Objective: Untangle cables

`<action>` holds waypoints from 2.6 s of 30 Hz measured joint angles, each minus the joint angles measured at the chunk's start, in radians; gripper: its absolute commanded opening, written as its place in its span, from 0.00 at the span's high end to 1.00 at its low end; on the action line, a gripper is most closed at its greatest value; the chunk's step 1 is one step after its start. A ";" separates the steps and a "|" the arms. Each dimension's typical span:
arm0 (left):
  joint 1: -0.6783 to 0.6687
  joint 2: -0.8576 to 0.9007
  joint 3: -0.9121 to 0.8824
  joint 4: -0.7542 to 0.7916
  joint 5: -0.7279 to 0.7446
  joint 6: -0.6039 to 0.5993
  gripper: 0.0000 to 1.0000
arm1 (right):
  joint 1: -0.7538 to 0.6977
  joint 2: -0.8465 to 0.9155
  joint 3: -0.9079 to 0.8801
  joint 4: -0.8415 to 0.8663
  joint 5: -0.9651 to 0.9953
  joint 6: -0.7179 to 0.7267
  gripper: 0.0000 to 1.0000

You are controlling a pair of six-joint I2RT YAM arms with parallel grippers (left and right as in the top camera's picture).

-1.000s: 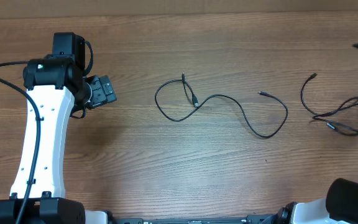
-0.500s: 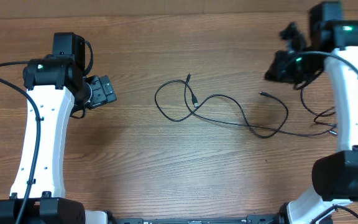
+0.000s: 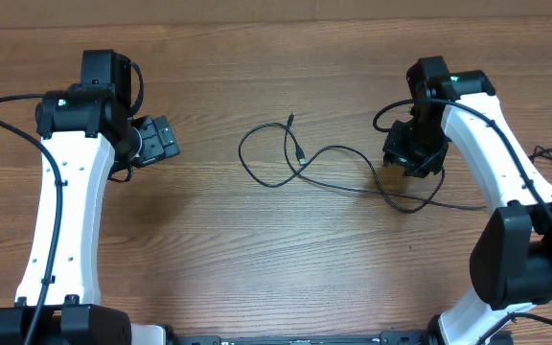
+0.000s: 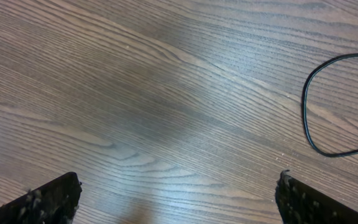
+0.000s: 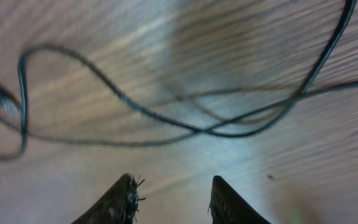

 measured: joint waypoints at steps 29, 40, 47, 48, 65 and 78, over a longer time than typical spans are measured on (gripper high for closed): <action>0.000 0.000 0.000 0.001 0.000 0.000 0.00 | 0.216 -0.058 -0.315 0.312 -0.003 0.634 0.62; 0.000 0.000 0.000 -0.005 0.000 0.000 0.00 | 0.216 -0.058 -0.448 0.594 0.043 0.669 0.72; 0.000 0.000 0.000 -0.006 0.000 0.000 0.00 | 0.212 -0.058 -0.457 0.547 0.096 0.671 0.96; 0.000 0.000 0.000 -0.006 0.000 0.000 0.00 | 0.208 -0.058 -0.457 0.539 0.098 0.671 0.96; 0.000 0.000 0.000 -0.006 0.000 0.000 0.00 | -0.018 -0.241 -0.042 0.323 0.117 0.352 0.96; 0.000 0.000 0.000 -0.006 0.000 0.000 0.00 | -0.579 -0.278 0.108 0.363 0.136 0.301 0.96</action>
